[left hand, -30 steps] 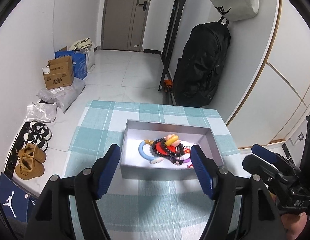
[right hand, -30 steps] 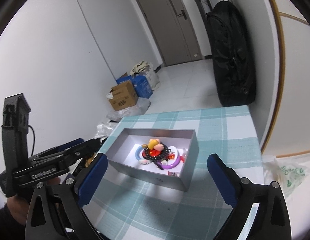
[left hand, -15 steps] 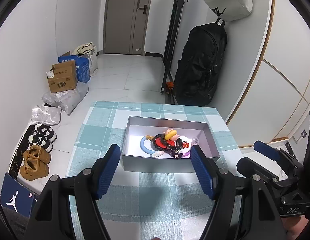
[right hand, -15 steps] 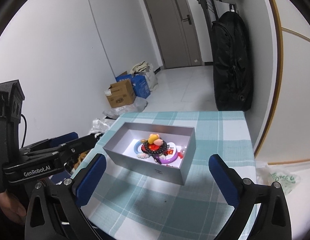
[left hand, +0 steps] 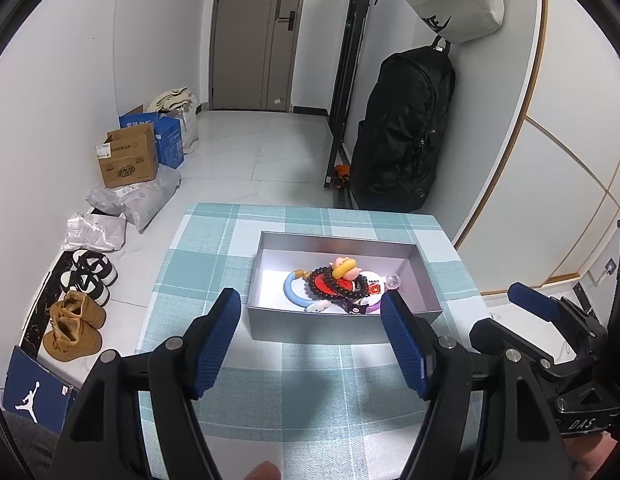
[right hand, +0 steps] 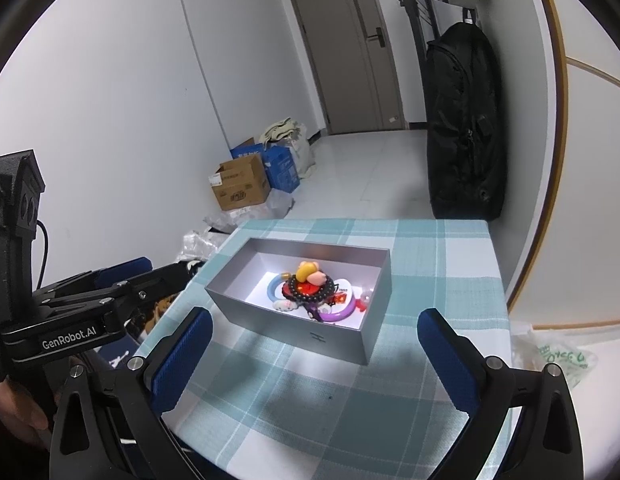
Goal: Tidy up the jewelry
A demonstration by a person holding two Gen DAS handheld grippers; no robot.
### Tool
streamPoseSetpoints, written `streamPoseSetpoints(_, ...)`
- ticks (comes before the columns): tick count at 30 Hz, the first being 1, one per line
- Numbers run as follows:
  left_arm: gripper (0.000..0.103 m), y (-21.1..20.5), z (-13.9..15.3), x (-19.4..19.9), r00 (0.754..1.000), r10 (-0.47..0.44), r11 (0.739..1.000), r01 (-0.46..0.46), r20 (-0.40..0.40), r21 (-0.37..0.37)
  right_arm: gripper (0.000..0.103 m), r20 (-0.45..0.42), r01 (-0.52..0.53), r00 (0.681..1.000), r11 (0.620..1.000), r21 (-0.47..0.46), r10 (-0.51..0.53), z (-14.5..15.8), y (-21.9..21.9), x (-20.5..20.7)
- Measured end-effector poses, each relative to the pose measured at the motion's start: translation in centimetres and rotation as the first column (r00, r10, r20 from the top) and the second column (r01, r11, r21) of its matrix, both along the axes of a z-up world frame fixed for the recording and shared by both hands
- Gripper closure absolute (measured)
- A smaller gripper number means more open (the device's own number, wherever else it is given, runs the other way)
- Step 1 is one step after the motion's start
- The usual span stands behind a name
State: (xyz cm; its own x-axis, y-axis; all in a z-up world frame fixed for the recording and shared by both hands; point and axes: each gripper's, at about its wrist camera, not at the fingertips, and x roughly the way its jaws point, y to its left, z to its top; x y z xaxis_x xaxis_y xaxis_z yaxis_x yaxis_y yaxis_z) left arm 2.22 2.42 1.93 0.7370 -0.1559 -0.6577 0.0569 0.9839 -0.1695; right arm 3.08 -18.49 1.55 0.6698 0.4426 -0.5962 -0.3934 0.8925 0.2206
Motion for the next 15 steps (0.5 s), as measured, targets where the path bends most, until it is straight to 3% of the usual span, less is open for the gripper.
streamPoseSetpoints(15,0.035,-0.14,0.02,-0.13,1.0,-0.004,1.0,0.004,0.001,0.006,0.0,-0.009,0.0,1.0,1.0,0.001,0.0,-0.11,0.1,0.05)
